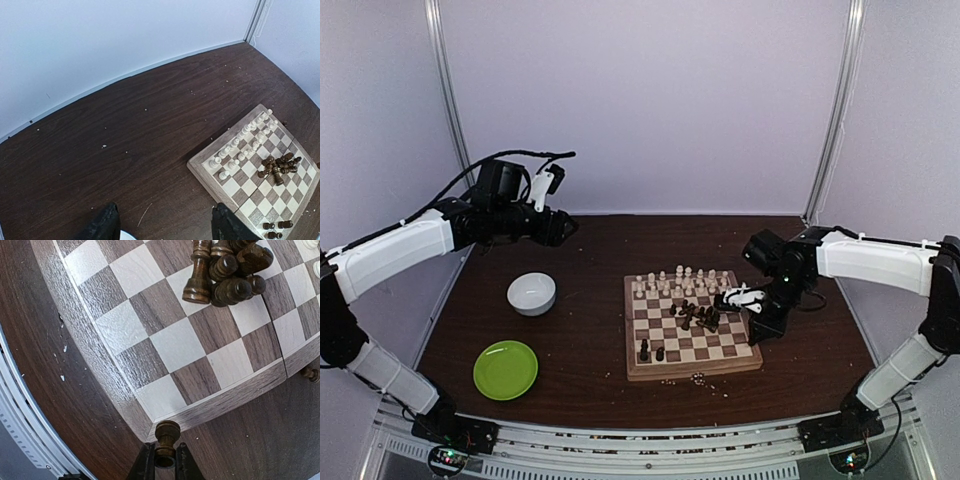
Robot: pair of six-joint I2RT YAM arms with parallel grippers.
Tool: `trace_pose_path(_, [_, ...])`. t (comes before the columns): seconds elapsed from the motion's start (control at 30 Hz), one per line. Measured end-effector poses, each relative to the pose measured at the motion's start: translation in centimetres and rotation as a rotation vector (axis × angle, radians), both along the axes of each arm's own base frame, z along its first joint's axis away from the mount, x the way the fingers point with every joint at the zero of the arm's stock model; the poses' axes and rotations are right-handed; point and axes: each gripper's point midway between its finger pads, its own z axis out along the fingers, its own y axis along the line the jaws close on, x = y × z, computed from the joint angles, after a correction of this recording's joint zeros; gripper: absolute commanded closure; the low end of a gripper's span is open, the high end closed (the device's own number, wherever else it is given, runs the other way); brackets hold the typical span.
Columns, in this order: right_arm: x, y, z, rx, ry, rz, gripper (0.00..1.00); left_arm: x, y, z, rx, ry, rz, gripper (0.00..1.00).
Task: Set up the chess pieces on the board
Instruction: Place the rook at a8.
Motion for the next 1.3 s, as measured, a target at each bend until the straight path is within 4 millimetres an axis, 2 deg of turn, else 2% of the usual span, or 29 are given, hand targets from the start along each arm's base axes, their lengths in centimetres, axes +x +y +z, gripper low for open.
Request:
trace_pose_path(0.83, [0.3, 1.3, -2.1, -0.031, 0.032, 0.032, 0.93, 0.0, 0.0, 0.0, 0.0, 0.001, -0.001, 0.36])
trace_pose_path(1.3, [0.0, 1.9, -2.2, -0.007, 0.053, 0.041, 0.92, 0.1, -0.1, -0.3, 0.003, 0.006, -0.001, 0.37])
